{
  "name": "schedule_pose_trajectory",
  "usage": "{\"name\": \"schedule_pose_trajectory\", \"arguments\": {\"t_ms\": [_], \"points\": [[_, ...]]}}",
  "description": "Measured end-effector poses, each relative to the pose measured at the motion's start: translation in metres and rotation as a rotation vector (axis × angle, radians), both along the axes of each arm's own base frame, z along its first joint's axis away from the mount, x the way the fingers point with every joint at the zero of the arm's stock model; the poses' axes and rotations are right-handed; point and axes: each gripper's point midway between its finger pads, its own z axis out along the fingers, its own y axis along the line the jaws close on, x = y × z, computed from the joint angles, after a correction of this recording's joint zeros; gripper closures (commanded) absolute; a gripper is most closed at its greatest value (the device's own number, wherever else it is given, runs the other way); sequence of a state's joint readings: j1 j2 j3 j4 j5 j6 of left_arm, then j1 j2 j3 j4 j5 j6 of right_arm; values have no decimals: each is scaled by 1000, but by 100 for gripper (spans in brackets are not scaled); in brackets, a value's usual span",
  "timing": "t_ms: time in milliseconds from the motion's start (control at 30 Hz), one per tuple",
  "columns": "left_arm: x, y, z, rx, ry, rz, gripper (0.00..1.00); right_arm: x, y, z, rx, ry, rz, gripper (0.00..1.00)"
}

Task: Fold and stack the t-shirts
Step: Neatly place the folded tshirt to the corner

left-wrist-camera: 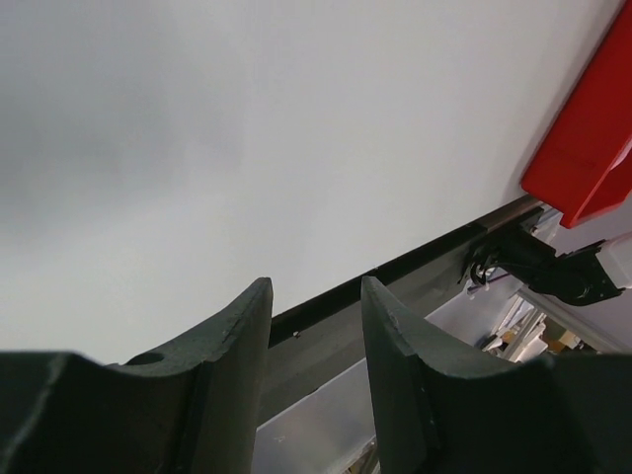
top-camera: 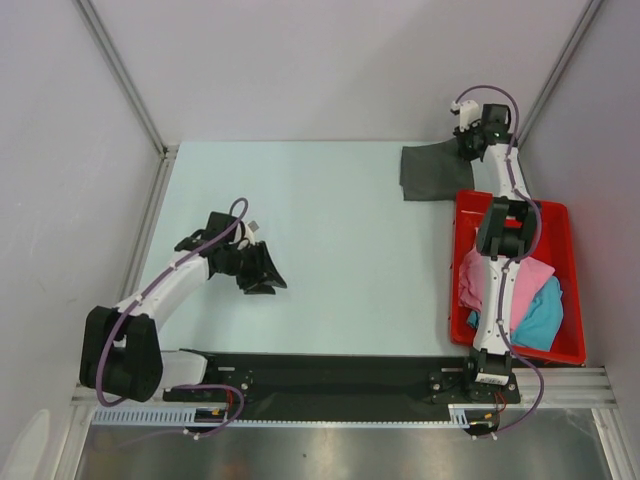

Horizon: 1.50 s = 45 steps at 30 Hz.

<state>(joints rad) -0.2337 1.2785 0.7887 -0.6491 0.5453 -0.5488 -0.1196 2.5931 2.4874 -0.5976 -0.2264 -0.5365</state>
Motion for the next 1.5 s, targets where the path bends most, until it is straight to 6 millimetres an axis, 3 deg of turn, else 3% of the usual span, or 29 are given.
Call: {"name": "schedule_pose_trajectory", "arguments": {"t_ms": [233, 467, 1067, 1333, 1500], "points": [[3, -2, -8, 4, 60, -4, 54, 6, -46, 10, -30, -68, -19, 100], [6, -4, -16, 2, 95, -7, 54, 6, -73, 16, -49, -110, 33, 100], [4, -6, -21, -4, 118, -12, 54, -13, -102, 8, -72, -129, 239, 100], [-4, -4, -29, 1, 141, -11, 54, 10, -117, 13, -115, -216, 148, 100], [-14, -2, -33, 1, 145, -9, 54, 27, -116, -5, -148, -248, 120, 100]]}}
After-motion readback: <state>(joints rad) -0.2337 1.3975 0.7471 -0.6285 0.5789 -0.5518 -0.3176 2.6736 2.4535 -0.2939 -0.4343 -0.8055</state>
